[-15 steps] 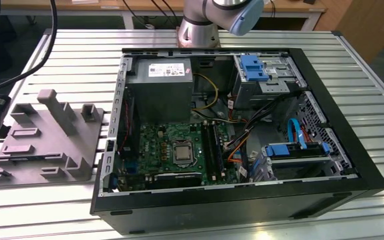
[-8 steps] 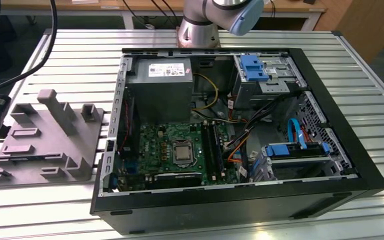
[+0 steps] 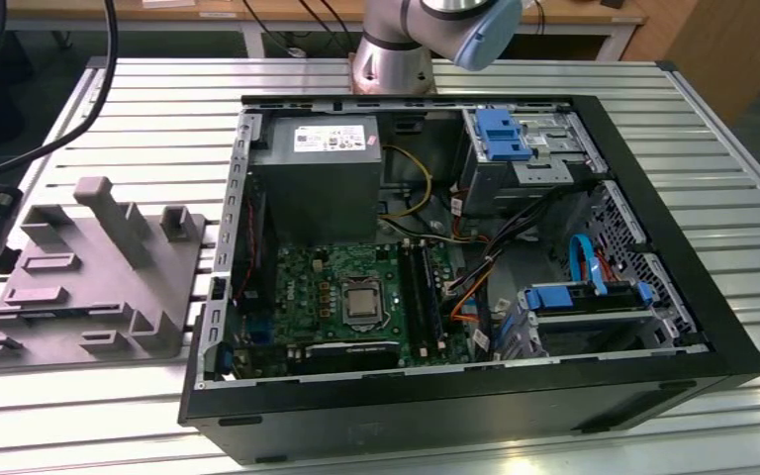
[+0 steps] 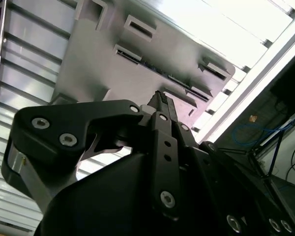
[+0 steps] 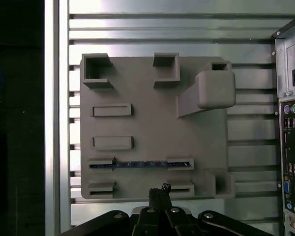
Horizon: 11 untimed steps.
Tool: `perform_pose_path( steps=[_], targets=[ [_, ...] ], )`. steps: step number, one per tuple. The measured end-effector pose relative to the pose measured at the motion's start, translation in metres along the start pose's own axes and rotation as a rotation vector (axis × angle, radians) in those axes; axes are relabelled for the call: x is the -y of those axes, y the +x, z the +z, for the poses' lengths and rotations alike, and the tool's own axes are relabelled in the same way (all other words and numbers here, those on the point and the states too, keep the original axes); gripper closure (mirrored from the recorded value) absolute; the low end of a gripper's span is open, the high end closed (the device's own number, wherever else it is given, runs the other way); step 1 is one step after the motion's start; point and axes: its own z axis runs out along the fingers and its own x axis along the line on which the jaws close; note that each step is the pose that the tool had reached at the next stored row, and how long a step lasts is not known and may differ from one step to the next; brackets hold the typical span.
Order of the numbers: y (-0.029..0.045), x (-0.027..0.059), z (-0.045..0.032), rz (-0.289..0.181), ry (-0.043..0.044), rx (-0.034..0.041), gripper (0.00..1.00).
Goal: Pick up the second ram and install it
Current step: 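Pick up the second ram and move it above second insertion slot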
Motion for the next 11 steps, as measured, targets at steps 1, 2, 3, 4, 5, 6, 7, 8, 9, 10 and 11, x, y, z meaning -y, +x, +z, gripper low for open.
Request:
perform_pose_path(
  steps=[1, 2, 3, 4, 5, 6, 7, 8, 9, 10, 11],
  targets=[
    [-0.0001, 0.0000, 0.0001, -0.019, -0.0007, -0.0009, 0.90],
    [0.0000, 0.0000, 0.0002, -0.036, -0.0012, -0.0017, 0.90],
    [0.0000, 0.0000, 0.0004, -0.055, -0.0019, -0.0025, 0.90],
    [0.0000, 0.0000, 0.0005, -0.073, -0.0025, -0.0034, 0.90],
    [0.0000, 0.0001, 0.0007, -0.091, -0.0031, -0.0042, 0.90],
    [0.0000, 0.0001, 0.0009, -0.109, -0.0038, -0.0050, 0.90],
    [0.0000, 0.0001, 0.0010, -0.127, -0.0044, -0.0059, 0.90],
    [0.0000, 0.0001, 0.0012, -0.145, -0.0050, -0.0067, 0.90],
    [0.0000, 0.0001, 0.0014, -0.163, -0.0056, -0.0075, 0.90],
    [0.0000, 0.0001, 0.0016, -0.184, -0.0064, -0.0084, 0.90],
    [0.0000, 0.0001, 0.0018, -0.202, -0.0070, -0.0092, 0.90]
  ],
)
